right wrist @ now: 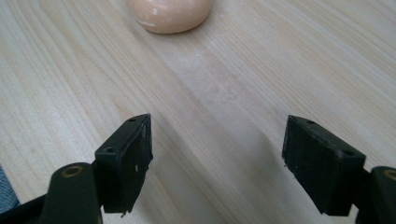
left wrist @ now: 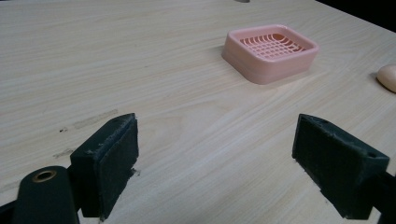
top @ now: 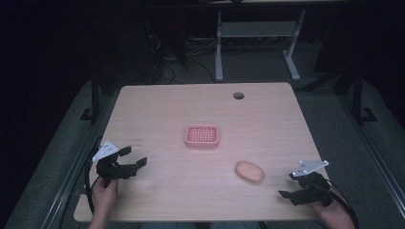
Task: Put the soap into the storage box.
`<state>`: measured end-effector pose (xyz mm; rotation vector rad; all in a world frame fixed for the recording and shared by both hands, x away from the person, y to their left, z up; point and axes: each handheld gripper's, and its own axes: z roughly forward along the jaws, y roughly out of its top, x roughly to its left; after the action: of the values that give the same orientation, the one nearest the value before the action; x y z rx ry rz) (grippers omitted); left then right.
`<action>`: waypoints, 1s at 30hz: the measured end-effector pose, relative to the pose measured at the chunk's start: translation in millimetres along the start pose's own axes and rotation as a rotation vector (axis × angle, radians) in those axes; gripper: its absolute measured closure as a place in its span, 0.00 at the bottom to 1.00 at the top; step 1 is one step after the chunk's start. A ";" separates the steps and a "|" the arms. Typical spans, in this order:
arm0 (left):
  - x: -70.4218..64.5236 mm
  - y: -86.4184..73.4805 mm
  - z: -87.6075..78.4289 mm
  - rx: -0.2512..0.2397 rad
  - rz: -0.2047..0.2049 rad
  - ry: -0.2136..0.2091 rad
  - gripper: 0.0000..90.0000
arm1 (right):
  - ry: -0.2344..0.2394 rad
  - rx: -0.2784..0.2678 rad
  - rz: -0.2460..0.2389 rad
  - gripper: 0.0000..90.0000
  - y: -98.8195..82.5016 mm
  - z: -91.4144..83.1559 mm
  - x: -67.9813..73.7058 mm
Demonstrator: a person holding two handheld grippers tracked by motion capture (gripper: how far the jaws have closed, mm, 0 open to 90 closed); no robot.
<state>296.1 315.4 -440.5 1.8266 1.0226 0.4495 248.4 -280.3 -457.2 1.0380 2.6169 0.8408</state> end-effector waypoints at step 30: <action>-1.4 -0.6 -1.8 -0.002 -0.002 -0.007 0.16 | 0.008 0.016 -0.109 0.26 39.0 -2.9 10.4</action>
<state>293.9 315.4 -440.0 1.8238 1.0193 0.4423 261.7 -251.4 -432.1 0.8887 2.6637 0.8023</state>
